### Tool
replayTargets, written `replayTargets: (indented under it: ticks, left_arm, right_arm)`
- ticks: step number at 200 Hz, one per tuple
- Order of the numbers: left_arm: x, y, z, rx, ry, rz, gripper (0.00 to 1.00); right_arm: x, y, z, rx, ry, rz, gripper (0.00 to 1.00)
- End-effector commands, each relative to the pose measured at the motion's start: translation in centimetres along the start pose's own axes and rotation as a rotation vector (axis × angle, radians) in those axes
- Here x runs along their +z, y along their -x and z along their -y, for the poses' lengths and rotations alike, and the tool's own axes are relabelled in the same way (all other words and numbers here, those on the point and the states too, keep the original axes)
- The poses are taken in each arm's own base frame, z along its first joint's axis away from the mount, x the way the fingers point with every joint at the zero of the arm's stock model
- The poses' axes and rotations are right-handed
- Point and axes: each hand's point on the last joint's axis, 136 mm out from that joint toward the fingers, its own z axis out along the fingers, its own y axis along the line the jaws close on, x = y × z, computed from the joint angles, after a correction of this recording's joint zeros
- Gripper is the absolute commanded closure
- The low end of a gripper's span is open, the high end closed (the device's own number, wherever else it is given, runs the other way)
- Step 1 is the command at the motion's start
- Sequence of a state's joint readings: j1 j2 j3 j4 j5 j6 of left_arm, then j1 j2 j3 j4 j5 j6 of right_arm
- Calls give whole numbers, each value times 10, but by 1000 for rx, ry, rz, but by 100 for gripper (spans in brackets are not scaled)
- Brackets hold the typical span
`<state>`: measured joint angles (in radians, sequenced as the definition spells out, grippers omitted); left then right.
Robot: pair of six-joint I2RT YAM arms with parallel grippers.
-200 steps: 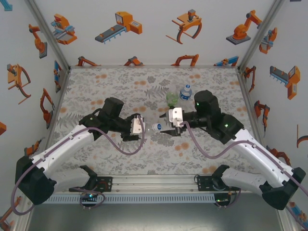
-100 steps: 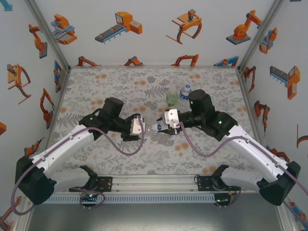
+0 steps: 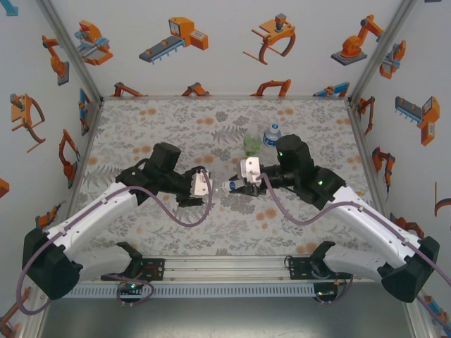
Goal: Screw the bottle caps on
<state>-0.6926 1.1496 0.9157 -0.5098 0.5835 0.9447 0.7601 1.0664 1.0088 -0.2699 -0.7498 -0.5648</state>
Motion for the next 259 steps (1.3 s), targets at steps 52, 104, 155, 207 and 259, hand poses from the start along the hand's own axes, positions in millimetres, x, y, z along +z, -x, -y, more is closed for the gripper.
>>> replayTargets:
  ticks: [52, 104, 155, 207, 259]
  left_arm:
    - [0, 1, -13, -21, 53, -12, 100]
    - [4, -3, -15, -37, 51, -26, 100]
    - [5, -4, -15, -42, 46, -27, 100]
    - [5, -4, -14, -38, 45, -28, 100]
    - [4, 0, -11, -24, 34, -7, 100]
  right_arm:
    - [-16, -32, 91, 1206, -556, 179, 100]
    - [-5, -81, 84, 1732, -657, 134, 100]
    - [-8, -81, 83, 1696, -667, 115, 100]
    - [-18, -43, 95, 1402, -623, 137, 53]
    - [-41, -4, 94, 873, -603, 84, 45]
